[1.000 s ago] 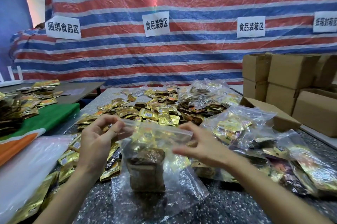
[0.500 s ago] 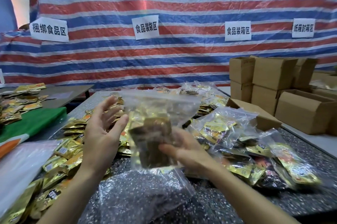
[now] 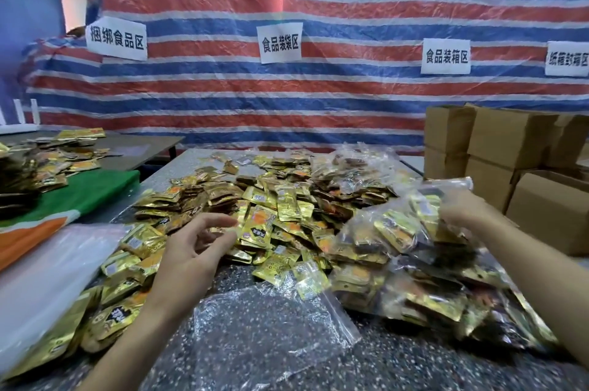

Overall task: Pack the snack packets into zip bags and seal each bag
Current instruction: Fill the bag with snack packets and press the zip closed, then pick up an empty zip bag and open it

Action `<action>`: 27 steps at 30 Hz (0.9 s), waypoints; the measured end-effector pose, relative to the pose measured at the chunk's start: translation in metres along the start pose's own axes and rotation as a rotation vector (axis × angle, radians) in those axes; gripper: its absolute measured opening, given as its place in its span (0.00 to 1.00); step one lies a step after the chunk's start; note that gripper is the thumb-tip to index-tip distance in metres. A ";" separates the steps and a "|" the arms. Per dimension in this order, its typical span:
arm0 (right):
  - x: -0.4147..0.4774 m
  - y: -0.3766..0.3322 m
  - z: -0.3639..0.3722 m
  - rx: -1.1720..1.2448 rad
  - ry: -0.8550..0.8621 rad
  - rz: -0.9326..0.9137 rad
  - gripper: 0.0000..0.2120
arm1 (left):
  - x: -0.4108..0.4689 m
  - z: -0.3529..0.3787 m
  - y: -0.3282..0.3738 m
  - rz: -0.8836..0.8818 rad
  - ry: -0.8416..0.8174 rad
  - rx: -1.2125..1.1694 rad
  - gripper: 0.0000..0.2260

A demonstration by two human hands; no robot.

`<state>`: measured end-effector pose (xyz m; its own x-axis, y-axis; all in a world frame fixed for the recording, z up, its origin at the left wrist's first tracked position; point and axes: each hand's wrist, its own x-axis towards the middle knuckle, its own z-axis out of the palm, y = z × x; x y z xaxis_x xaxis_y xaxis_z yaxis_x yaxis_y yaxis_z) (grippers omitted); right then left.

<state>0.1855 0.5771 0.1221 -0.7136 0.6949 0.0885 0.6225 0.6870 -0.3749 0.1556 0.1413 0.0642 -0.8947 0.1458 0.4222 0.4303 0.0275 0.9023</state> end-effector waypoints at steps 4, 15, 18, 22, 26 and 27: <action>0.005 -0.009 0.022 -0.126 0.174 0.169 0.32 | -0.002 -0.014 -0.006 -0.002 0.004 0.056 0.07; -0.080 -0.118 0.087 0.071 0.089 -0.609 0.17 | -0.006 -0.024 -0.030 -0.079 0.013 0.127 0.07; -0.094 -0.128 0.106 -0.045 -0.079 -0.690 0.12 | -0.010 -0.033 -0.042 -0.142 -0.027 0.185 0.07; -0.100 -0.126 0.134 -0.450 -0.195 -0.659 0.22 | -0.015 -0.040 -0.054 -0.191 -0.063 0.239 0.05; -0.104 -0.124 0.146 -0.415 -0.197 -0.602 0.13 | -0.018 -0.039 -0.056 -0.172 -0.112 0.274 0.05; -0.104 -0.125 0.144 -0.334 -0.191 -0.578 0.07 | -0.019 -0.038 -0.055 -0.167 -0.129 0.281 0.05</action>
<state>0.1358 0.3887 0.0265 -0.9854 0.1696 0.0135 0.1695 0.9855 -0.0100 0.1444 0.0994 0.0096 -0.9406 0.2397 0.2405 0.3119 0.3303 0.8908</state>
